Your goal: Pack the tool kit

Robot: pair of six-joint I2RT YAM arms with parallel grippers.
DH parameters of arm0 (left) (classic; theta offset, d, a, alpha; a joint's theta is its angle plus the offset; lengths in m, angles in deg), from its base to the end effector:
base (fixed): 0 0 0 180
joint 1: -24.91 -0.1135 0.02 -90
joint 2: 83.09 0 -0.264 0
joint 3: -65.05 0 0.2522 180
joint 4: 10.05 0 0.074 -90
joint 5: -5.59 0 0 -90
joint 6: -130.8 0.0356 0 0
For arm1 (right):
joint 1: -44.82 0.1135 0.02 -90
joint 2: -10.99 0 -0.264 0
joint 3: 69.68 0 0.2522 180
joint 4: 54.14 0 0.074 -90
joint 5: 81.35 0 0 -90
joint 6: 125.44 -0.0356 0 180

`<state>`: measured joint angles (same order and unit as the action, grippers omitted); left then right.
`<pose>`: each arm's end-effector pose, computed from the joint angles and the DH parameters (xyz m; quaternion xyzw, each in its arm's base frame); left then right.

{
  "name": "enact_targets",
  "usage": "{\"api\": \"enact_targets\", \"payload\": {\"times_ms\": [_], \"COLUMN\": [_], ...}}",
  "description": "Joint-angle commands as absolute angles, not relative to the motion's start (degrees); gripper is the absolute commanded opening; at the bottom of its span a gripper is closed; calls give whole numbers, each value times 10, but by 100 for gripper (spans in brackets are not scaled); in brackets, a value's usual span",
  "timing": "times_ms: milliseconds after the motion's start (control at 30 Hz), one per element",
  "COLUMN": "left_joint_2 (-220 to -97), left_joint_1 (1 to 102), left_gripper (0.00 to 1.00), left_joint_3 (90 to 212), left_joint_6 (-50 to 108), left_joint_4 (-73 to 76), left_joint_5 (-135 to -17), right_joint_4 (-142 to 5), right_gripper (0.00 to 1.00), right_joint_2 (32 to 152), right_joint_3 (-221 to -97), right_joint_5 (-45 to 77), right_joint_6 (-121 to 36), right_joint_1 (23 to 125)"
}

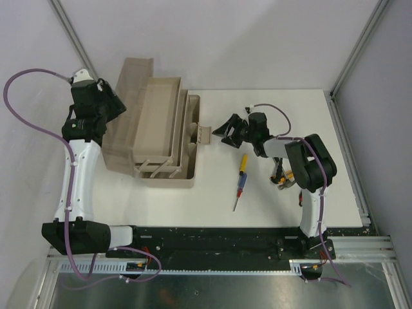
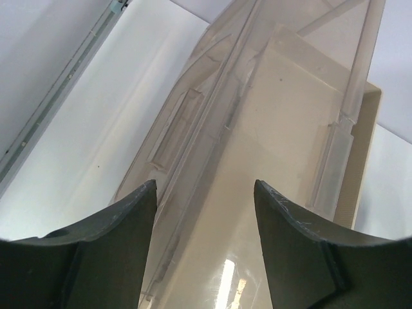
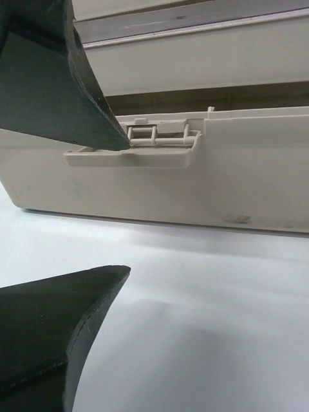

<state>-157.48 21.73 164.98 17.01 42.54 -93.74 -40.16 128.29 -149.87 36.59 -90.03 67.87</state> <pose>0.2730 0.0209 0.4269 -0.2395 0.8167 -0.0248 0.5244 0.3976 0.1873 0.1545 0.0921 0.8155 0.4921 0.2903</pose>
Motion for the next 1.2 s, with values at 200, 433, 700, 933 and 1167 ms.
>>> {"api": "enact_targets", "payload": {"times_ms": [200, 433, 700, 933, 1167], "left_joint_2": [-1583, -1586, -1582, -1581, -1579], "left_joint_1": [220, 220, 220, 220, 219], "left_gripper": [65, 65, 65, 65, 65], "left_joint_3": [1609, 1608, 1609, 1608, 1604], "left_joint_6": [190, 187, 187, 188, 187], "left_joint_4": [523, 523, 523, 523, 523], "left_joint_5": [-888, -897, -902, -900, -902], "right_joint_4": [-411, -464, -582, -664, -693], "right_gripper": [80, 82, 83, 80, 64], "right_joint_2": [1224, 1175, 1135, 1129, 1166], "right_joint_3": [-1497, -1497, -1497, -1519, -1563], "right_joint_5": [347, 351, 304, 231, 193], "right_joint_6": [-855, -823, -803, -783, -773], "right_joint_1": [673, 701, 780, 843, 862]}}
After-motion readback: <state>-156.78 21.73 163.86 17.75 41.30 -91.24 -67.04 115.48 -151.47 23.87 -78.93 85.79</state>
